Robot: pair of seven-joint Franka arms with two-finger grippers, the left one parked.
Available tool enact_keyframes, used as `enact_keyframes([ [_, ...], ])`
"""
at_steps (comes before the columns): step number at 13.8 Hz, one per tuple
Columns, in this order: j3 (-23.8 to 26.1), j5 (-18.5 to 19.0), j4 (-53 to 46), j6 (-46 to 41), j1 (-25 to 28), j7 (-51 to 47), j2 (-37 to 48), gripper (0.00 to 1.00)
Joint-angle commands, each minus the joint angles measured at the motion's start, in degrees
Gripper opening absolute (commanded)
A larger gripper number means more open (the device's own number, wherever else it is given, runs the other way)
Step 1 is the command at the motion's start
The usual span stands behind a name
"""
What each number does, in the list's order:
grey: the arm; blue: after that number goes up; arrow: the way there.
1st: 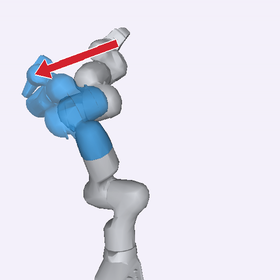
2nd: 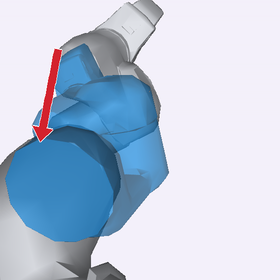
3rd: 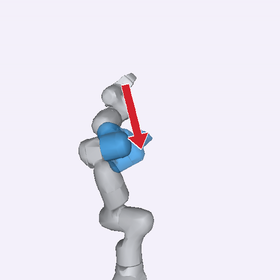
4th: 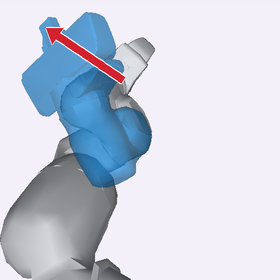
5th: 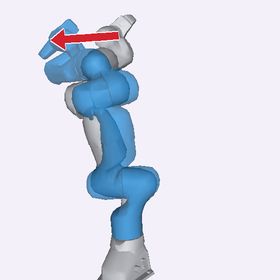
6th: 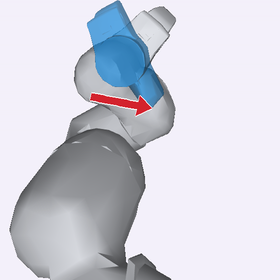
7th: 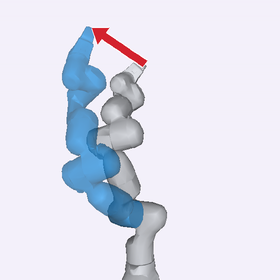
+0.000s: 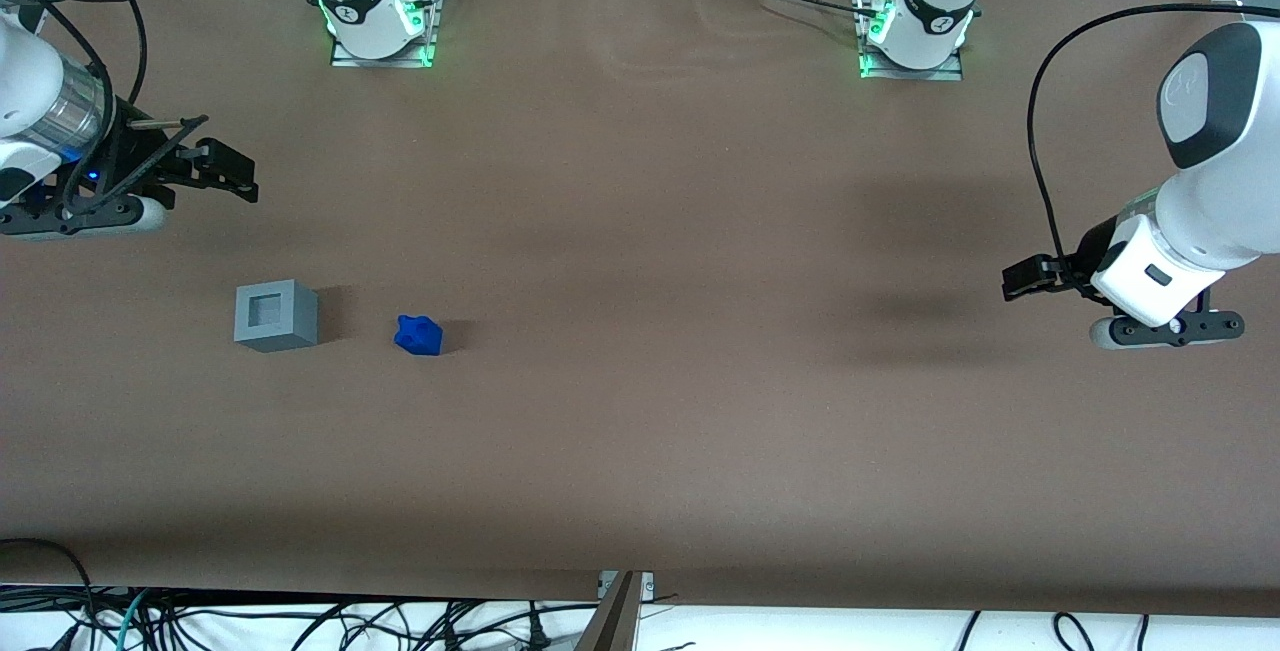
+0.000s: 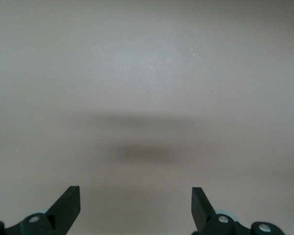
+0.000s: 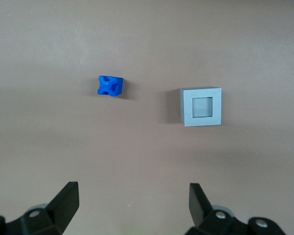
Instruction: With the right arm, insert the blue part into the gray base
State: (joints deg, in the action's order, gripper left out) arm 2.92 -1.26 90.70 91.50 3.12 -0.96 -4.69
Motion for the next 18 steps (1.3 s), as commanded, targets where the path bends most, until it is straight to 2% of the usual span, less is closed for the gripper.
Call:
enact_keyframes([
  [1, 0.51, 0.56, -0.26, -0.09, -1.09, 2.36, 0.29, 0.99],
  [13, 0.68, -0.50, 0.36, 0.26, -0.83, 1.50, -0.23, 0.99],
  [16, 0.85, -0.50, 4.12, 5.77, 0.13, 0.18, -0.59, 0.99],
  [18, 0.86, -0.50, 5.54, 8.16, 2.67, -4.82, -1.89, 0.99],
])
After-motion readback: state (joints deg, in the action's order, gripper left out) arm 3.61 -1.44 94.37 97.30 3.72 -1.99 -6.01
